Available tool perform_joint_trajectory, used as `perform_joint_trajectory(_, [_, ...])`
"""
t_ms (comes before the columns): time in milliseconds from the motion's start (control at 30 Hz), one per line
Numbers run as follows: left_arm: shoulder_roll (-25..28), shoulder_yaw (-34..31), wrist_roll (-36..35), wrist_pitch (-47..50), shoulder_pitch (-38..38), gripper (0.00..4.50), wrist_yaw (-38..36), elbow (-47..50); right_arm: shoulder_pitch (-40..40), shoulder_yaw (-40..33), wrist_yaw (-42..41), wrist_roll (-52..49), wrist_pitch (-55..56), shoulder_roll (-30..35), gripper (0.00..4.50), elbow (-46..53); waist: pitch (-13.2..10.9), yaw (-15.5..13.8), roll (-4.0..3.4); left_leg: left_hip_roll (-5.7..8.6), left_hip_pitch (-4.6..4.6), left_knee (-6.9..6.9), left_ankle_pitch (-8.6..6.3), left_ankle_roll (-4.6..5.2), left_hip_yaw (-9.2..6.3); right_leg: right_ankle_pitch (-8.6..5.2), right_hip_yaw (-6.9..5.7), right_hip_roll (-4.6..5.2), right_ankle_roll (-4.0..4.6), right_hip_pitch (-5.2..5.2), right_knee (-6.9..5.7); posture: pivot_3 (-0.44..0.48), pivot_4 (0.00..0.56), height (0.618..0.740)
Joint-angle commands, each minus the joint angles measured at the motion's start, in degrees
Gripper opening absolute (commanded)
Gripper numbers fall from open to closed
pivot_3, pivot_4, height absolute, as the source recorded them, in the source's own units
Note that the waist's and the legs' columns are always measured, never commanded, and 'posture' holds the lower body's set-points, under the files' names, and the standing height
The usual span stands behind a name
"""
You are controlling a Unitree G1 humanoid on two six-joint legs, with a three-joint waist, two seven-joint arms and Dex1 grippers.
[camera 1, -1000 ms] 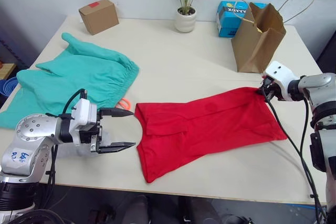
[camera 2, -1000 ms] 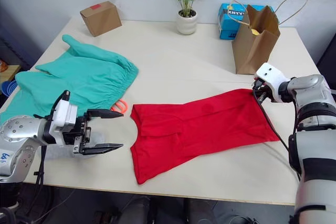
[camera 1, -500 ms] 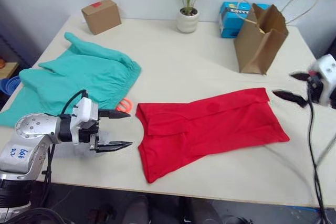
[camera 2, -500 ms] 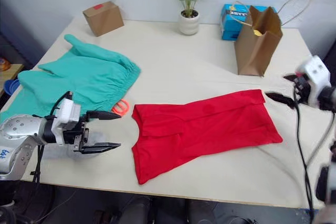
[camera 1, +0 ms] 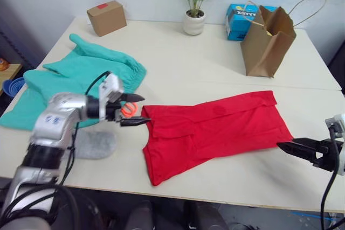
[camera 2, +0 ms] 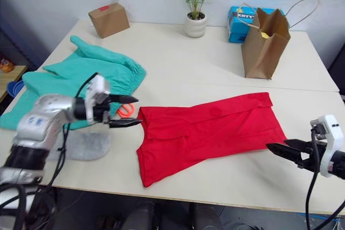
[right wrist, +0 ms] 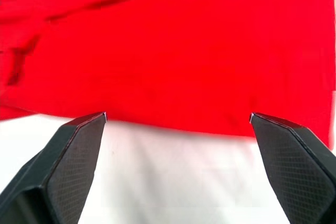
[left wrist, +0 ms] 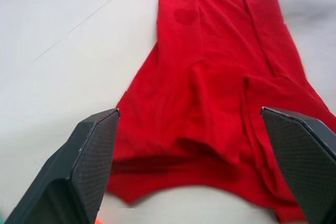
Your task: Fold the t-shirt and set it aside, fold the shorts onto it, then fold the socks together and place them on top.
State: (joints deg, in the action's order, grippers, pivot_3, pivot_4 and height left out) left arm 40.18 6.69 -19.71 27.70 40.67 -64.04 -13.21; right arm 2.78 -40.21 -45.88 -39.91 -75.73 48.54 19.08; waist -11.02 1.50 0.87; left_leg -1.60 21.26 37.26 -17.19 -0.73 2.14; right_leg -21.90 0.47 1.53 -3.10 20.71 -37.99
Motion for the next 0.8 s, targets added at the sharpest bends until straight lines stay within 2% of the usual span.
perform_joint_trajectory(33, [-3.3, 3.5, 5.0, -2.2, 6.9, 4.50, -0.4, -9.6, -4.2, -2.0, 8.0, -1.1, -6.9, -5.0, 4.44, 1.9, 0.0, 0.1, 0.03, 0.02, 0.03, 0.00, 0.04, -0.07, 0.01, 0.00, 0.00, 0.00, -0.01, 0.01, 0.00, 0.000, 0.150, 0.740])
perform_joint_trajectory(167, [-8.4, 6.1, 9.1, -5.5, 14.7, 4.50, -1.5, -21.9, -6.2, -0.7, 13.9, 1.0, -14.2, -7.8, 4.44, 2.6, 0.0, -0.2, 0.03, 0.04, 0.45, 0.05, 0.16, -0.28, 0.06, 0.01, 0.04, 0.02, -0.02, 0.48, -0.08, 0.000, 0.150, 0.740])
perform_joint_trajectory(233, [-10.9, 6.4, 10.8, -8.2, 17.9, 4.50, -0.8, -28.0, -6.4, -1.1, 14.5, 0.3, -13.7, -9.0, 4.44, 4.2, 0.0, -0.3, 0.05, 0.03, 0.94, 0.20, 0.23, -0.30, 0.05, 0.01, 0.01, -0.01, -0.02, 0.99, -0.52, 0.000, 0.150, 0.740])
perform_joint_trajectory(433, [-17.5, 6.4, 16.1, -14.6, 24.9, 4.50, 2.1, -45.0, -5.9, -3.4, 19.4, -1.5, -16.8, -12.4, 4.44, 5.8, 0.1, -0.2, 0.10, 0.03, 1.03, 0.35, 0.23, -0.28, 0.05, 0.01, 0.01, -0.01, -0.02, 1.09, -0.58, 0.000, 0.150, 0.740])
perform_joint_trajectory(567, [-20.1, 6.1, 18.2, -17.8, 26.2, 4.50, 1.6, -51.0, -7.9, -3.3, 22.9, 0.6, -16.8, -15.7, 4.44, 5.1, 0.2, 0.0, 0.32, 0.04, 1.03, 0.42, 0.21, -0.25, 0.05, 0.01, 0.03, 0.00, -0.02, 1.09, -0.58, 0.000, 0.150, 0.740])
perform_joint_trajectory(667, [-21.0, 6.8, 20.0, -16.7, 25.2, 4.50, 0.4, -53.7, -11.5, -1.3, 24.9, 1.4, -16.8, -20.1, 4.44, 4.2, 0.5, 0.3, 0.81, 0.00, 0.92, 0.41, 0.22, -0.26, 0.05, 0.01, 0.04, -0.01, -0.02, 1.04, -0.64, 0.000, 0.150, 0.740])
perform_joint_trajectory(733, [-21.2, 6.5, 20.8, -17.1, 24.7, 4.50, 1.2, -54.8, -13.3, -0.2, 25.9, 1.8, -16.3, -22.5, 4.44, 4.2, 0.5, 0.4, 0.86, 0.00, 0.78, 0.42, 0.21, -0.24, 0.06, 0.01, 0.06, 0.02, -0.02, 0.91, -0.66, 0.000, 0.150, 0.740])
perform_joint_trajectory(767, [-21.3, 6.1, 20.9, -17.1, 24.7, 4.50, 1.3, -55.2, -14.0, 0.0, 26.3, 2.2, -15.9, -23.3, 4.07, 4.1, 0.5, 0.3, 0.87, 0.00, 0.72, 0.43, 0.08, -0.01, 0.06, 0.01, 0.07, 0.03, -0.02, 0.86, -0.70, 0.000, 0.150, 0.740])
perform_joint_trajectory(800, [-21.6, 4.9, 20.1, -16.1, 24.7, 4.31, 0.7, -55.6, -14.5, 0.4, 26.2, 2.2, -15.2, -23.9, 3.90, 4.0, 0.5, 0.3, 0.86, 0.00, 0.70, 0.43, 0.08, 0.00, 0.06, 0.01, 0.07, 0.03, -0.01, 0.85, -0.72, 0.000, 0.150, 0.740])
